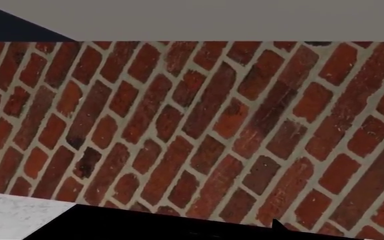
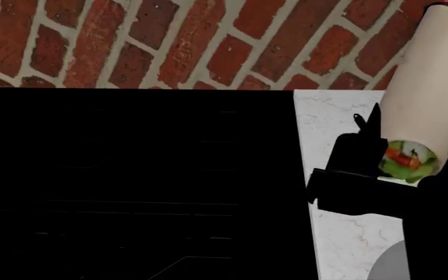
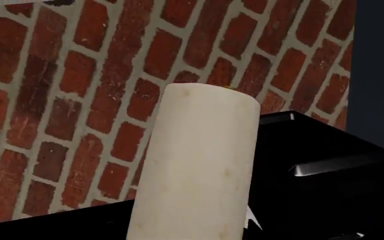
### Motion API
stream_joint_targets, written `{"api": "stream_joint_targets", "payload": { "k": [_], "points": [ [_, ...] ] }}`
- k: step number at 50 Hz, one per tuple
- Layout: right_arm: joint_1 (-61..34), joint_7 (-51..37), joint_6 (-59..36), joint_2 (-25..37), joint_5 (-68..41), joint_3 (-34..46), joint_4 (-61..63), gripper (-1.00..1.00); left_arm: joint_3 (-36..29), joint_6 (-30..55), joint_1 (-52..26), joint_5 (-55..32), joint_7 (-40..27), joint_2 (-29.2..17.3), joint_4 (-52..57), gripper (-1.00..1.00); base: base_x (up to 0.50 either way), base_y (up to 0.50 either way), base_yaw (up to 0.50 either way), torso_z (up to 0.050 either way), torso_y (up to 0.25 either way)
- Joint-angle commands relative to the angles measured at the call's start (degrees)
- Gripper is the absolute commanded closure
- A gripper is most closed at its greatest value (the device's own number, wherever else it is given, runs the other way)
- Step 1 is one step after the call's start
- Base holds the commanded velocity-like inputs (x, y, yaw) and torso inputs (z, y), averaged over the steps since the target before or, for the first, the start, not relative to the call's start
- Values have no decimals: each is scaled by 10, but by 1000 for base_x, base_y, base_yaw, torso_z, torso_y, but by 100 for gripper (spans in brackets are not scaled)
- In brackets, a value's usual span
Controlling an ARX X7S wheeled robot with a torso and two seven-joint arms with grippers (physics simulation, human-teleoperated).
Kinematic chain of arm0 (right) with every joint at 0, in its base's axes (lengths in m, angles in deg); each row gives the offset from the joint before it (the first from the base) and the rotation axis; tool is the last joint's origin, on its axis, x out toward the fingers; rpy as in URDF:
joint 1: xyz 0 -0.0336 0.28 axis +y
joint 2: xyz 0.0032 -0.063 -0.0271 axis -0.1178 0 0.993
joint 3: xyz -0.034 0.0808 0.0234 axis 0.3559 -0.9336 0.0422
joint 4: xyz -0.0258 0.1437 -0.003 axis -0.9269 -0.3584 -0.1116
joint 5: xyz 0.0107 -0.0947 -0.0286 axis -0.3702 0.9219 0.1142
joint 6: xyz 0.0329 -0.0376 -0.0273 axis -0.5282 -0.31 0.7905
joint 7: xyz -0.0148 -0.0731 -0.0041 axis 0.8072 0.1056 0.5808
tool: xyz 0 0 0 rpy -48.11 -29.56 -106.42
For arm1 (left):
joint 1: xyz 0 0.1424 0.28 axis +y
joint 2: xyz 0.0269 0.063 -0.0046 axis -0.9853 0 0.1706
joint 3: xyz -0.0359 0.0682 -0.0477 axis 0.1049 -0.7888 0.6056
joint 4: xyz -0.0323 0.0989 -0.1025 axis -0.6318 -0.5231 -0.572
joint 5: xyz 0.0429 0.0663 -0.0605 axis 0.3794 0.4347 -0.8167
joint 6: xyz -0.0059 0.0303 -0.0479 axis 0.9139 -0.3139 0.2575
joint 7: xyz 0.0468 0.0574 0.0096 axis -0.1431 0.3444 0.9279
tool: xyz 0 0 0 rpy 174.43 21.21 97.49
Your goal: Pick the burrito from the counter and place it in the microwave.
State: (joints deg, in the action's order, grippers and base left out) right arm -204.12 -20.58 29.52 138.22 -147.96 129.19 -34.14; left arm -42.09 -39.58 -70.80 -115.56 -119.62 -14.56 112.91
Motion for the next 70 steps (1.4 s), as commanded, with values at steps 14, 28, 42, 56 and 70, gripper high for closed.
{"api": "stream_joint_targets", "payload": {
  "k": [14, 28, 42, 56, 70],
  "points": [
    [-1, 12, -19, -2, 25, -26, 15, 100, -8, -4, -9, 0, 0, -3, 0, -100, 0, 220, 0, 0, 1],
    [13, 16, -8, -5, 33, -35, 17, 100, -27, -13, -21, 5, 0, -8, 0, -100, 0, 436, 0, 0, 0],
    [15, 18, -6, -9, 30, -47, 16, 100, -32, -14, -29, 2, 0, -10, 0, -100, 0, 373, 0, 0, 1],
    [28, 22, -1, -7, 38, -52, 19, 100, -35, -14, -25, 9, 0, -11, 0, -100, 0, 372, 0, 0, 1],
    [33, 26, 0, -13, 41, -61, 24, 100, -29, -11, -25, 1, 0, -13, 0, -100, 0, 67, 0, 1, 0]
  ]
}}
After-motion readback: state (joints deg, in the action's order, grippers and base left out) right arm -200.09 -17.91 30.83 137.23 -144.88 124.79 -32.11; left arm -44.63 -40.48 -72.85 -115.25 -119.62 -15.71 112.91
